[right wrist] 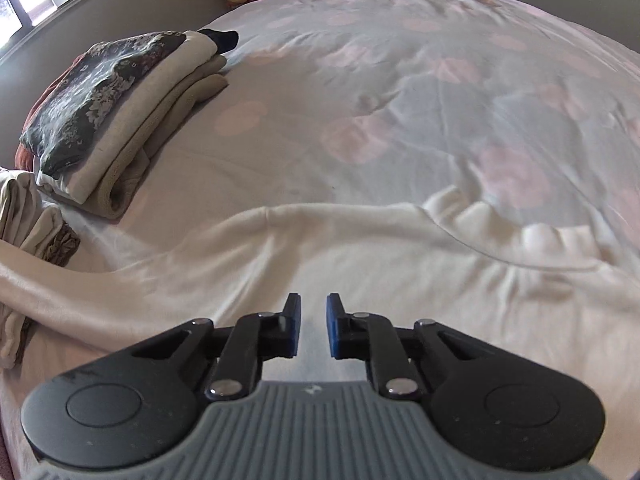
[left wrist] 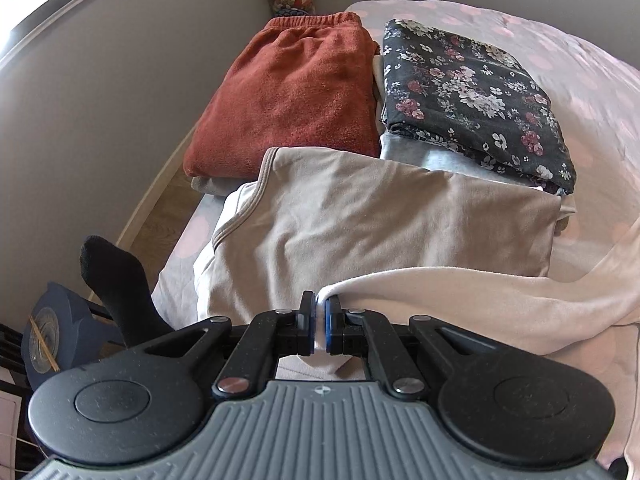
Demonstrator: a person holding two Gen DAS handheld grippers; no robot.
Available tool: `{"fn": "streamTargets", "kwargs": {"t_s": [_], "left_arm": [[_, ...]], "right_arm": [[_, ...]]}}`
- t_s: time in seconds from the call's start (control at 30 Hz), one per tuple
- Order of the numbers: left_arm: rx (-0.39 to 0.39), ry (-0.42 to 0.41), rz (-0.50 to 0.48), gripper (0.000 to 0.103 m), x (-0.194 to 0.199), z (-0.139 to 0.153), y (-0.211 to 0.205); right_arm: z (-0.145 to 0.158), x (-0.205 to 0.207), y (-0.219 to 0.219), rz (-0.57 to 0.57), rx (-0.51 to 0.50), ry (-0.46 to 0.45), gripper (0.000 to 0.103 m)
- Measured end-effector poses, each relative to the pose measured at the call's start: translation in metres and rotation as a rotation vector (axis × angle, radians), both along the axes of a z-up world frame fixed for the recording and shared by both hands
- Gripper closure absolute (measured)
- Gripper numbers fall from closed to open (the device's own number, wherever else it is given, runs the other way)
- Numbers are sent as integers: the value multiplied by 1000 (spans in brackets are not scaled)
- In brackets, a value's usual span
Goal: Fold clothes
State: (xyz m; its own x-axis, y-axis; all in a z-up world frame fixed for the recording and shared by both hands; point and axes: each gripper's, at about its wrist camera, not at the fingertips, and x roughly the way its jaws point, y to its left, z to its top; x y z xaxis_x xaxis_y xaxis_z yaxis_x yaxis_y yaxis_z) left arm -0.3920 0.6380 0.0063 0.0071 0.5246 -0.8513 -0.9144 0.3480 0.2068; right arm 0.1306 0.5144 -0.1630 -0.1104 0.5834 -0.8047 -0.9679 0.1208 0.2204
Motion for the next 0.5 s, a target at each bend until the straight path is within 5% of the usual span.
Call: {"fn": "streamTargets", "kwargs": {"t_s": [0.17, 0.3, 0.5], "left_arm": [[-1, 1, 1, 100, 2, -5, 5], [-6, -2, 5, 100, 2, -9, 9], [-4, -15, 0, 100, 5, 4, 3]], "right_arm": [[-23, -4, 44, 8, -32, -18, 89], [-34, 2, 65, -52, -37, -14, 103], [-30, 2, 72, -81, -59, -15, 103]]}}
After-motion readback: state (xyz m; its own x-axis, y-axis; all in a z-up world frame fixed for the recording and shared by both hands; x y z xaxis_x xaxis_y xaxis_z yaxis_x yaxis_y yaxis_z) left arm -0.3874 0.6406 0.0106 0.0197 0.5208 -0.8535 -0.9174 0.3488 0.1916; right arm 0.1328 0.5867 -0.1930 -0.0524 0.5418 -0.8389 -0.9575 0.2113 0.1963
